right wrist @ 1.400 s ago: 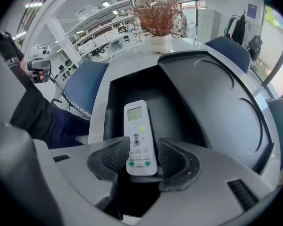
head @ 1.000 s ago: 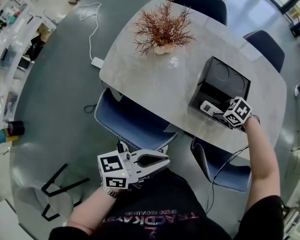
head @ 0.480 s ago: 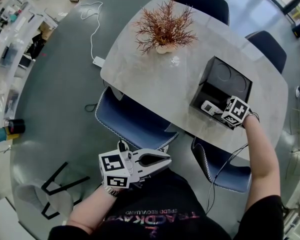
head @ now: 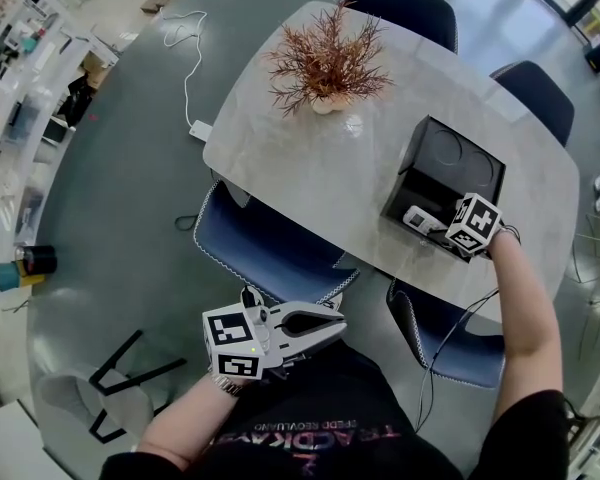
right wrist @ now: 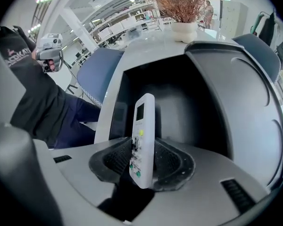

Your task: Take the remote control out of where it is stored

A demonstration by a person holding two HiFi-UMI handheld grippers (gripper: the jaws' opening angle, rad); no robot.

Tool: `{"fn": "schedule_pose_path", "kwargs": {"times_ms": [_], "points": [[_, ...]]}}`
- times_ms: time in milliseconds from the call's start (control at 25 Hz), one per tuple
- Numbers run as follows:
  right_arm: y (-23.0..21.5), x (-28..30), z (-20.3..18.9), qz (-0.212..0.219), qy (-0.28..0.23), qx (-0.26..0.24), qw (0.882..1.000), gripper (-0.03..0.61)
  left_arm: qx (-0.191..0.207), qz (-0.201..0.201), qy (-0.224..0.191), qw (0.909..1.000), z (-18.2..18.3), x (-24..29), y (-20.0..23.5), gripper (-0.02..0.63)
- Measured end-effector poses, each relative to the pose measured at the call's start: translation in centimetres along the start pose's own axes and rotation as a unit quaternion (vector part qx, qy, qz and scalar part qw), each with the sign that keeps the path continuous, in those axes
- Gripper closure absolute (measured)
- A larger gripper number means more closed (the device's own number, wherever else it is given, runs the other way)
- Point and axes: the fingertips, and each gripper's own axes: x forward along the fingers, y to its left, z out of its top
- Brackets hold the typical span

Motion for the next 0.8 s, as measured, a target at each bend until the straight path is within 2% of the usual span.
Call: {"fn": "schedule_pose_path", "kwargs": {"times_ms": [360,640,800], "points": [[-0.1,-1.2,0.9,-0.027,-0.053,0.025,0.998,0.465,0.005,-0.003,0.009,0.9999,-0.2,0.5,-0.7,0.613],[0.1,-0.9,0.7,-0.051,-0.038,-0.002,0.998,0.465,0.01,0.0,0.009,0.9999,-0.3,0.8,-1.3,0.614],[0.2,-0.6,0.7,-0.045,-0.019,-0.009,0.999,0.463,0.013,0.0,0.009,0.9999,-0.7,0.9,-1.8,0.614]]}}
